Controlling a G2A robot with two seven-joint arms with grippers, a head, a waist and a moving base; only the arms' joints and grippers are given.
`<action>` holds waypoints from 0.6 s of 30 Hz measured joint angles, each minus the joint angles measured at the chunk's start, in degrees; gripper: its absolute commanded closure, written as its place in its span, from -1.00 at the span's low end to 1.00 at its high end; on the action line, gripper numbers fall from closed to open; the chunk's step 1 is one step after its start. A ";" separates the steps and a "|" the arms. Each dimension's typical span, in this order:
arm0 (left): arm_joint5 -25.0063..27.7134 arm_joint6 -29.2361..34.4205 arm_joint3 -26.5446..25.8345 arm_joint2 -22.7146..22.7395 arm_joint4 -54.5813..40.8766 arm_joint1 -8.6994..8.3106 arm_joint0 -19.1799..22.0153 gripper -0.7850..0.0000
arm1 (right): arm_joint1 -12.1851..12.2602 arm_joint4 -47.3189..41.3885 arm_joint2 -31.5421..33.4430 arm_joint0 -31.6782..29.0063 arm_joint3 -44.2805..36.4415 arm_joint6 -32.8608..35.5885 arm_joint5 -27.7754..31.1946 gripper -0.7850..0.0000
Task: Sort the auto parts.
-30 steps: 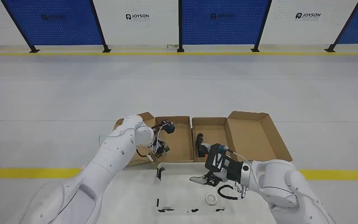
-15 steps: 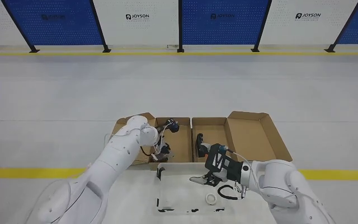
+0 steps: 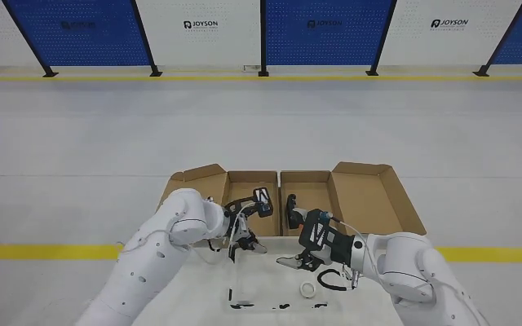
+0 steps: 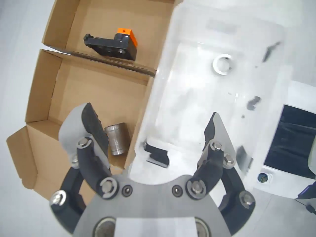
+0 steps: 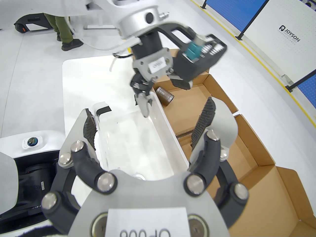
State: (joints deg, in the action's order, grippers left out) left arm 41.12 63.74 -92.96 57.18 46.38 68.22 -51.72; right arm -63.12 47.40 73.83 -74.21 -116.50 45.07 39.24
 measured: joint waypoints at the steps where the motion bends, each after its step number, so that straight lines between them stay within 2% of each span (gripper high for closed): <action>1: -0.10 -0.23 -0.46 -0.47 0.10 0.08 0.21 -1.00 | 0.00 0.00 0.00 0.00 0.00 0.00 0.00 -1.00; 4: -0.16 -0.45 3.06 -1.42 0.22 0.16 2.15 -1.00 | 0.00 0.00 0.00 0.00 0.00 0.00 0.00 -1.00; 11: -0.41 -0.87 3.45 -1.31 0.28 0.12 1.76 -1.00 | 0.00 0.00 0.00 0.00 0.00 0.00 0.00 -1.00; 13: 0.45 -1.85 4.98 -1.62 -1.45 -0.14 0.80 -1.00 | 0.00 0.00 0.00 0.00 0.00 0.00 0.00 -1.00; 16: 4.09 -4.53 9.13 -5.34 -7.82 -1.68 2.50 -1.00 | 0.00 0.00 0.00 0.00 0.00 0.00 0.00 -1.00; 18: 7.02 -7.47 11.74 -9.68 -11.68 -3.60 4.72 -1.00 | 0.00 0.00 0.00 0.00 0.00 0.00 0.00 -1.00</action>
State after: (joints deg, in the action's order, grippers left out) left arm 48.14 56.27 -81.22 47.50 34.70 64.62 -47.01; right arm -63.12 47.40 73.83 -74.21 -116.50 45.07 39.24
